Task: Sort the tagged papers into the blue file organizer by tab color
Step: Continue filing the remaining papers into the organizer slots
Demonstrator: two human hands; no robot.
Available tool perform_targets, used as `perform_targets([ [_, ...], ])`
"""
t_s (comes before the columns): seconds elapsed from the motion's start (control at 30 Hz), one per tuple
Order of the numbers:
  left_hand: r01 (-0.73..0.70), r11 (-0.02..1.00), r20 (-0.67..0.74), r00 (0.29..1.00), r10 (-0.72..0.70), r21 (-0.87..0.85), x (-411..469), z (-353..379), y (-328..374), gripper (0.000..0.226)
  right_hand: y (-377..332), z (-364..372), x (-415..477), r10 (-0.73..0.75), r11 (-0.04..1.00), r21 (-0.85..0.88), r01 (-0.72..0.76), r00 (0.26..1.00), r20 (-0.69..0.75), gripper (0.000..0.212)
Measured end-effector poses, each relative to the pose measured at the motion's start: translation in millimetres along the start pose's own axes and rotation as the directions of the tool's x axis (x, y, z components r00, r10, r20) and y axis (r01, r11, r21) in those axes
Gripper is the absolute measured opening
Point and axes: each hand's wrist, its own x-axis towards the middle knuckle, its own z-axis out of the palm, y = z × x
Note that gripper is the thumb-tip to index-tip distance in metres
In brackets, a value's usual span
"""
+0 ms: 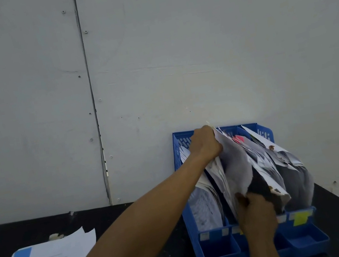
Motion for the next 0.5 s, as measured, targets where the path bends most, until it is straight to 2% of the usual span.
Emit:
perform_targets([
  [0.07, 0.002, 1.0, -0.025, 1.0, -0.003, -0.017, 2.5, -2.1, -1.3, 0.003, -3.7, -0.5, 3.5, -0.078, 0.997, 0.012, 0.08, 0.989, -0.128, 0.019],
  [0.1, 0.011, 1.0, -0.046, 0.999, -0.012, -0.014, 2.6, -3.7, -0.6, 0.009, -6.1, -2.8, 5.4, -0.115, 0.992, 0.027, 0.124, 0.97, -0.212, 0.011],
  [0.17, 0.024, 1.0, -0.057, 0.998, -0.025, -0.006, 1.7, -6.1, 2.5, 0.015, -9.1, -4.8, 6.5, -0.126, 0.989, 0.036, 0.143, 0.949, -0.29, 0.016],
  [0.2, 0.018, 1.0, -0.057, 0.998, -0.017, 0.008, 2.6, -6.7, 3.7, 0.014, -9.6, -3.6, 5.5, -0.14, 0.987, 0.031, 0.155, 0.949, -0.284, 0.014],
  [0.27, -0.009, 0.998, -0.042, 0.999, 0.012, 0.058, 1.5, -5.4, 5.1, 0.028, -5.4, 5.4, -0.8, -0.141, 0.988, 0.027, 0.151, 0.965, -0.221, 0.006],
  [0.37, -0.038, 0.992, -0.012, 0.999, 0.04, 0.121, 1.9, -2.4, 4.7, 0.038, 6.5, 17.3, -4.5, -0.045, 0.999, 0.002, 0.046, 0.992, -0.121, 0.024],
  [0.5, -0.074, 0.994, -0.031, 0.997, 0.077, 0.086, 9.2, -2.2, 1.4, 0.038, 8.1, 14.2, 1.6, 0.022, 0.998, -0.059, -0.028, 0.995, -0.097, 0.022],
])
